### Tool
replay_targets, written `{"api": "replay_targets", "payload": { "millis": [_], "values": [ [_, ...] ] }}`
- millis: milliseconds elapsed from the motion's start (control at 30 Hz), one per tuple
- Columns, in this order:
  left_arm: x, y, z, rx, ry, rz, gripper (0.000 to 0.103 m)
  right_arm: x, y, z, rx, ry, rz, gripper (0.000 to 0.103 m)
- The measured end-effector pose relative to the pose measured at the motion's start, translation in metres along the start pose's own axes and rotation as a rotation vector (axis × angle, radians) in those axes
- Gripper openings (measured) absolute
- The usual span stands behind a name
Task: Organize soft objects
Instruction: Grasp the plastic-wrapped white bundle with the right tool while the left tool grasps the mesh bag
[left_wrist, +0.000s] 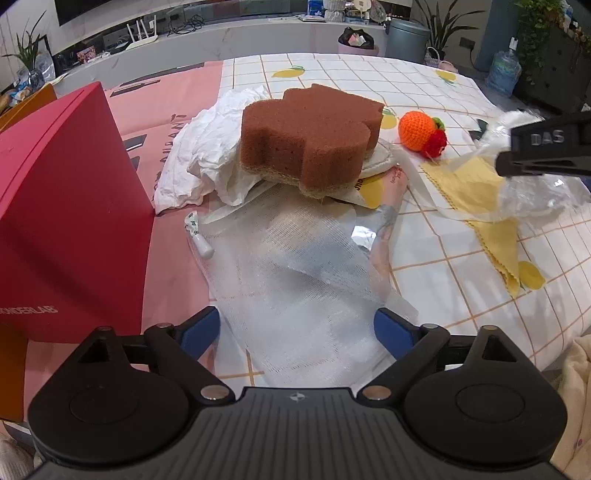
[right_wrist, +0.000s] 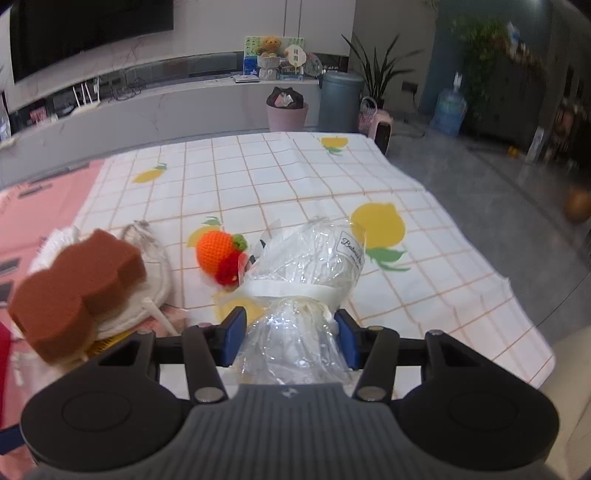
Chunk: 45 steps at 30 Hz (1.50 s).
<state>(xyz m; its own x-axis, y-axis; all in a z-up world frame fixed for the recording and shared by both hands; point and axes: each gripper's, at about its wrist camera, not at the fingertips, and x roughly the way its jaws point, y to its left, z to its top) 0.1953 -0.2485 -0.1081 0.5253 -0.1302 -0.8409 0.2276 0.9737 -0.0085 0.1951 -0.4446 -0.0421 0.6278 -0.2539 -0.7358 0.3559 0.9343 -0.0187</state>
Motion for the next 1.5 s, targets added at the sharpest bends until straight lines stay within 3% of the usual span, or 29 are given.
{"api": "replay_targets", "payload": {
  "millis": [267, 367, 433, 467, 533, 700, 733, 933, 1167, 1333, 1500],
  "values": [
    [0.0, 0.012, -0.018, 0.092, -0.134, -0.067, 0.103, -0.001, -0.019, -0.002, 0.132, 0.036, 0.1, 0.052],
    [-0.003, 0.014, -0.023, 0.113, -0.17, -0.081, 0.101, -0.003, -0.019, -0.002, 0.127, 0.033, 0.096, 0.052],
    [-0.008, 0.015, -0.027, 0.145, -0.206, -0.106, 0.068, -0.004, -0.019, -0.002, 0.116, 0.03, 0.1, 0.053],
    [-0.01, 0.015, -0.029, 0.158, -0.216, -0.116, 0.063, -0.004, -0.019, -0.002, 0.114, 0.03, 0.105, 0.053],
    [-0.012, 0.014, -0.033, 0.184, -0.234, -0.133, 0.041, -0.005, -0.02, -0.002, 0.113, 0.031, 0.118, 0.053],
    [-0.016, 0.009, -0.044, 0.24, -0.274, -0.171, 0.008, -0.007, -0.022, -0.002, 0.113, 0.025, 0.129, 0.053],
    [-0.017, 0.008, -0.046, 0.249, -0.28, -0.169, 0.005, -0.006, -0.023, -0.002, 0.112, 0.025, 0.132, 0.053],
    [-0.023, -0.001, -0.069, 0.341, -0.367, -0.114, 0.003, -0.008, -0.025, -0.003, 0.115, 0.017, 0.136, 0.053],
    [-0.037, 0.009, -0.07, 0.303, -0.413, -0.139, 0.002, -0.01, -0.026, -0.004, 0.13, 0.025, 0.128, 0.051],
    [-0.048, 0.013, -0.067, 0.294, -0.424, -0.159, 0.002, -0.02, -0.031, -0.004, 0.19, 0.01, 0.191, 0.05],
    [-0.067, 0.011, -0.066, 0.308, -0.488, -0.174, 0.002, -0.032, -0.026, -0.003, 0.175, -0.023, 0.213, 0.05]
  ]
}}
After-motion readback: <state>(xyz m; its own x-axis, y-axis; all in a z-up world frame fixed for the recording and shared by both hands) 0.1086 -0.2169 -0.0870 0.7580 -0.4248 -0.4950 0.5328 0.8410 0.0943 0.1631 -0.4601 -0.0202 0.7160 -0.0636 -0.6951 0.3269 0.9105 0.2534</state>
